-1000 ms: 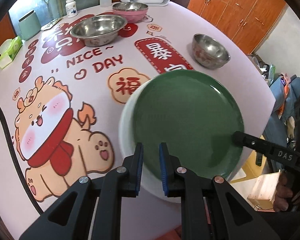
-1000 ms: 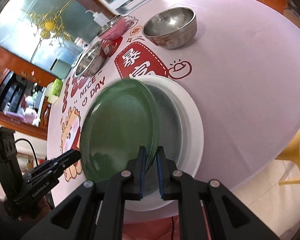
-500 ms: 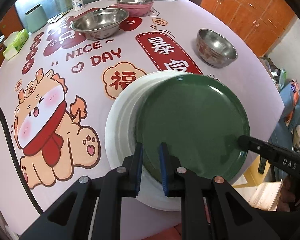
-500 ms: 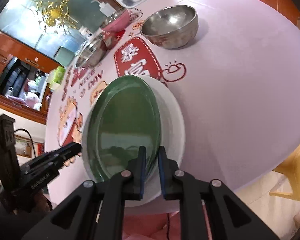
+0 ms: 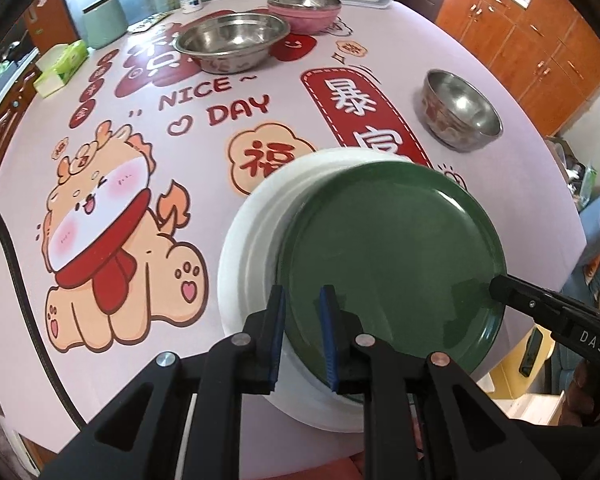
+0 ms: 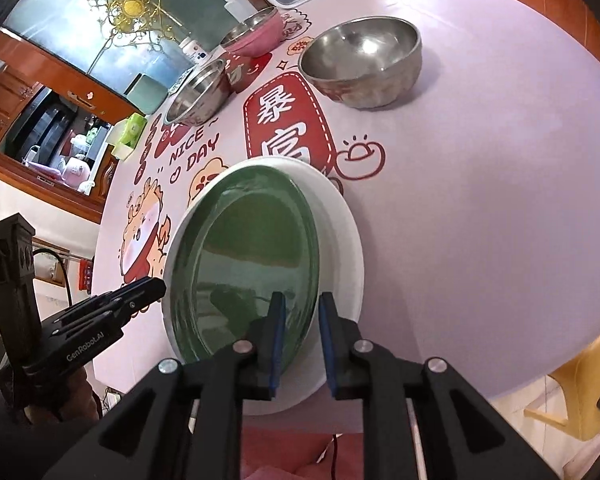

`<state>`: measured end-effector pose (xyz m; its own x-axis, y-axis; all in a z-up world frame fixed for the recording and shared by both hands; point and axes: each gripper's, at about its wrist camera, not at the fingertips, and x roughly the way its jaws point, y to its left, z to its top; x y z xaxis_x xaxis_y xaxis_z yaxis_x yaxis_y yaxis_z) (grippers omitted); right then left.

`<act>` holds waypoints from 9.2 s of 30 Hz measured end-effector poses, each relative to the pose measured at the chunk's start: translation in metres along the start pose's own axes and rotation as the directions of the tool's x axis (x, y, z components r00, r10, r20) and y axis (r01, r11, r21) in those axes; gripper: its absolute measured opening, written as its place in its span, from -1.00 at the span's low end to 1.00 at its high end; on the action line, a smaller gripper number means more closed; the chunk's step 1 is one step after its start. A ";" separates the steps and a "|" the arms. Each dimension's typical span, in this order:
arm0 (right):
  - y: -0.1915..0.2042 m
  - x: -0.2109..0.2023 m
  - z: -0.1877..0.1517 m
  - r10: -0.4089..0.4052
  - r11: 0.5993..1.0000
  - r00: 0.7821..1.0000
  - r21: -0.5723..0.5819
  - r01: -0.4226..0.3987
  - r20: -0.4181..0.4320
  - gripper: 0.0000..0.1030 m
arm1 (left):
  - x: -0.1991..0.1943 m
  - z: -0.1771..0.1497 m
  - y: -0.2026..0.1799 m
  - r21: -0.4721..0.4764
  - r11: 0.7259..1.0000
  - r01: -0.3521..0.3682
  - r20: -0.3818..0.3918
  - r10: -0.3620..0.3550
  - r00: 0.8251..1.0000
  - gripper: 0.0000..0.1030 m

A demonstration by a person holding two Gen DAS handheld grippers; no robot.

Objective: Organize plates and bowls

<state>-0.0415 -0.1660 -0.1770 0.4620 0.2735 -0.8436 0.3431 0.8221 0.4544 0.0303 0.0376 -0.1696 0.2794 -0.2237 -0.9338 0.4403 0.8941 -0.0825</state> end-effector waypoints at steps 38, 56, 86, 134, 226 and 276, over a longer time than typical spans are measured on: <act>0.077 -0.042 0.132 0.036 0.953 0.986 -0.303 0.015 0.161 0.16 | -0.071 0.102 0.046 -0.182 0.953 -0.244 0.084 0.262 0.961 -0.12; 0.141 0.010 0.219 0.038 0.926 0.987 -0.376 0.024 0.157 0.26 | -0.059 0.192 0.112 -0.257 0.935 -0.244 0.045 0.264 0.964 0.02; 0.120 0.150 0.254 0.125 0.953 0.991 -0.282 -0.108 0.043 0.25 | 0.091 0.220 0.140 -0.424 0.905 -0.009 0.124 0.068 0.990 0.00; 0.174 0.084 0.206 0.247 0.880 0.967 -0.434 -0.196 0.064 -0.53 | -0.008 0.162 0.128 -0.427 0.903 0.044 0.283 0.088 0.955 -0.53; 0.207 0.074 -0.041 0.025 0.708 0.979 -0.688 -0.159 -0.201 -0.11 | -0.037 -0.134 0.144 -0.651 0.745 -0.144 -0.061 0.138 0.989 -0.42; 0.113 -0.045 0.093 -0.172 0.951 0.959 -0.216 0.221 0.225 0.13 | -0.112 0.071 0.095 -0.179 0.984 0.018 0.229 0.024 0.973 0.25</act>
<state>0.0527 -0.1322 -0.0608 0.5683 0.0088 -0.8228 0.2518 0.9501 0.1841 0.1015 0.1205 -0.0478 0.4781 -0.2853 -0.8306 0.2854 0.9449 -0.1603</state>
